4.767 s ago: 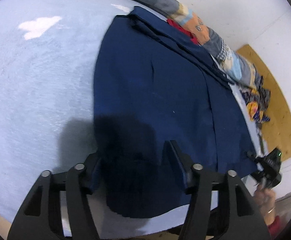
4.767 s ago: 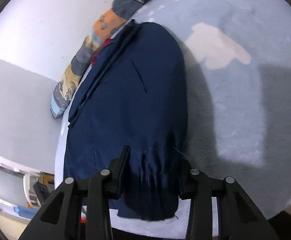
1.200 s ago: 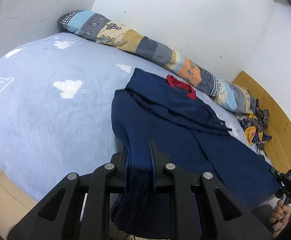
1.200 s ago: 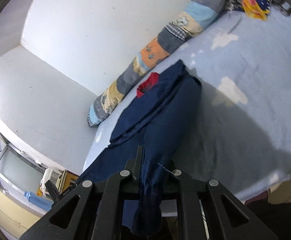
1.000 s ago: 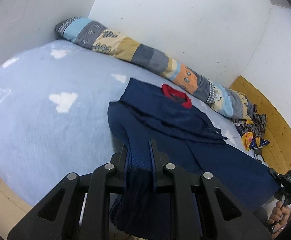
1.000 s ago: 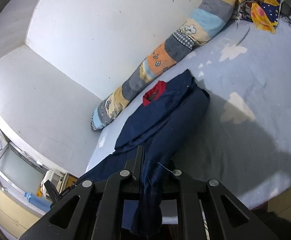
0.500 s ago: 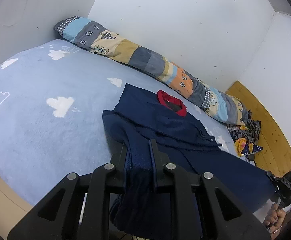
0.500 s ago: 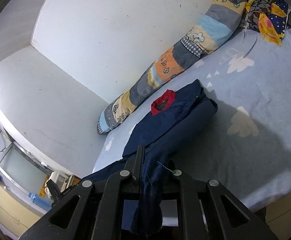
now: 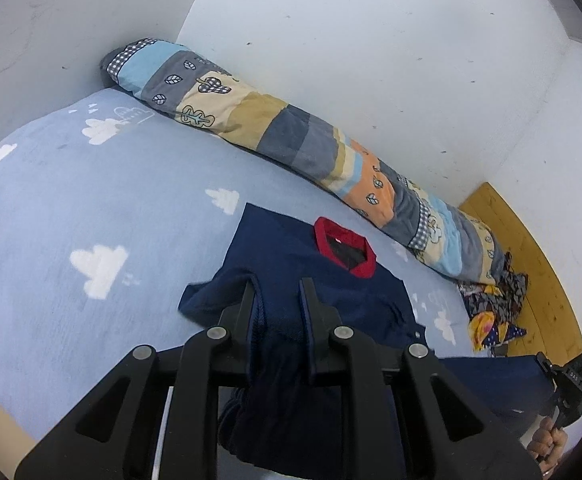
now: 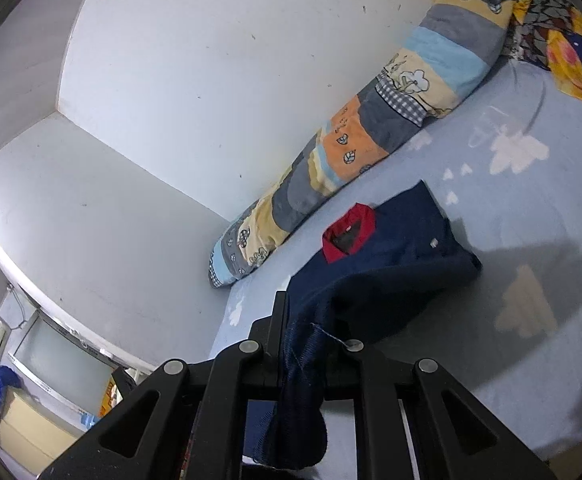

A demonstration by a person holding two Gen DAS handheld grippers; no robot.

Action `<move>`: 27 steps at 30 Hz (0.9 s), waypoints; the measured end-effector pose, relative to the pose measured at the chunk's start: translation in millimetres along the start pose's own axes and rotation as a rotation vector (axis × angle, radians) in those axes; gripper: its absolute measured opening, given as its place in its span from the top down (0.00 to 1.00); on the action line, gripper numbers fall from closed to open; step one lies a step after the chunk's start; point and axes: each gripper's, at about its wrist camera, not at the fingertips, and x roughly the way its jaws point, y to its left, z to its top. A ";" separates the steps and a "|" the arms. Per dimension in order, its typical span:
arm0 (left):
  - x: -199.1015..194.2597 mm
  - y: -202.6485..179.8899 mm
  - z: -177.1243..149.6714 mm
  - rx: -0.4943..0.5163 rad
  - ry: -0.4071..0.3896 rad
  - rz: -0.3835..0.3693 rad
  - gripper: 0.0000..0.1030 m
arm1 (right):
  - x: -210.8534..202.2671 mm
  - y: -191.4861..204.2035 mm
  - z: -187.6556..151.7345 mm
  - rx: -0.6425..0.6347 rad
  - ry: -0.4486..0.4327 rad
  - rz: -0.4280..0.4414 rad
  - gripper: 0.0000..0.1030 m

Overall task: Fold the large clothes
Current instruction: 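Lift the held shirt edge with both grippers and fold it over the body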

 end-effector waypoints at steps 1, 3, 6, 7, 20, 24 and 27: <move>5.3 -2.2 6.4 -0.002 0.004 0.002 0.84 | 6.2 1.1 7.6 0.004 0.003 0.000 0.89; 17.6 -6.9 19.0 -0.006 0.012 0.012 0.84 | 18.1 1.8 22.7 0.012 0.008 -0.006 0.89; 40.1 -13.5 38.7 -0.015 0.026 0.027 0.84 | 40.5 -0.6 47.0 0.030 0.013 -0.012 0.89; 48.7 -15.6 45.0 -0.021 0.031 0.037 0.84 | 49.4 -1.6 56.0 0.034 0.015 -0.019 0.89; 250.9 -19.8 116.7 -0.081 0.215 0.201 0.83 | 219.8 -71.2 177.7 0.144 0.093 -0.186 0.89; 318.7 -6.0 115.0 -0.113 0.300 0.254 0.80 | 284.8 -110.4 190.8 0.171 0.133 -0.264 0.87; 347.8 10.5 113.7 -0.189 0.366 0.247 0.57 | 316.8 -145.3 196.3 0.267 0.174 -0.312 0.64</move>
